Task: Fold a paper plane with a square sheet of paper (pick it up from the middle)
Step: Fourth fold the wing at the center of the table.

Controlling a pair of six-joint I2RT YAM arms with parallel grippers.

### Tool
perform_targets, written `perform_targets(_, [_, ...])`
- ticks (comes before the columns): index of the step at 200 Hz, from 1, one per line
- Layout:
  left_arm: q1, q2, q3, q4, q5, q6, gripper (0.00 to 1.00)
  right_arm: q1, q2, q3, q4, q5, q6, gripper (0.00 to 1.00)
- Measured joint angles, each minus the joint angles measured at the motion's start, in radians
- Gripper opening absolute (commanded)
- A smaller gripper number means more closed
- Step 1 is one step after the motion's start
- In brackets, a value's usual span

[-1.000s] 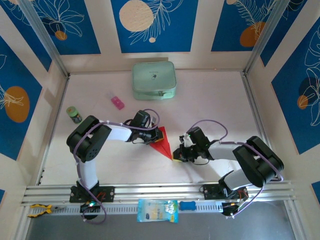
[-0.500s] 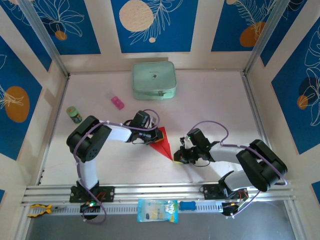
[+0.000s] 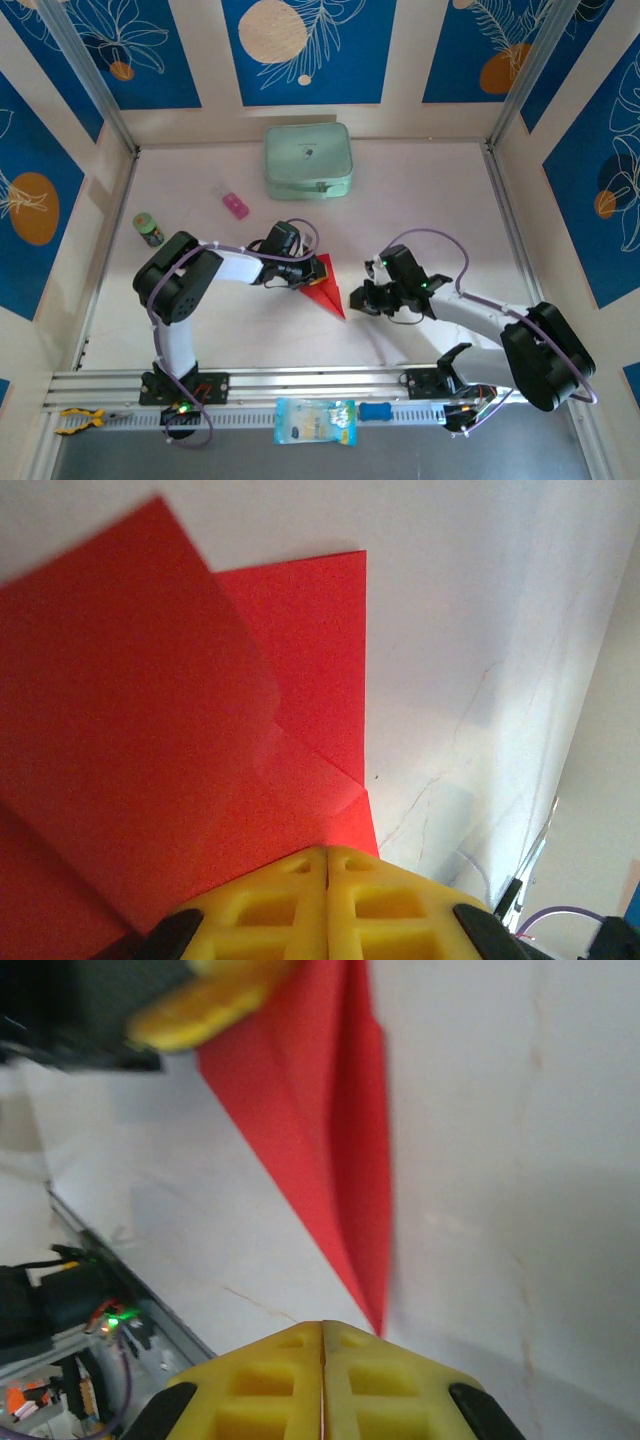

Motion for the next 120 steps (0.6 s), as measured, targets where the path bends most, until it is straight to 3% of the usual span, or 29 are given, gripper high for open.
perform_targets(61, [0.000, 0.000, 0.000, 0.000, 0.000, 0.000, 0.07, 0.062, 0.285, 0.232, 0.061, -0.043, -0.042, 0.07])
perform_targets(120, [0.000, 0.000, 0.000, 0.000, 0.000, 0.000, 0.07, 0.092, 0.403, 0.250, 0.062, -0.011, -0.061, 0.06])
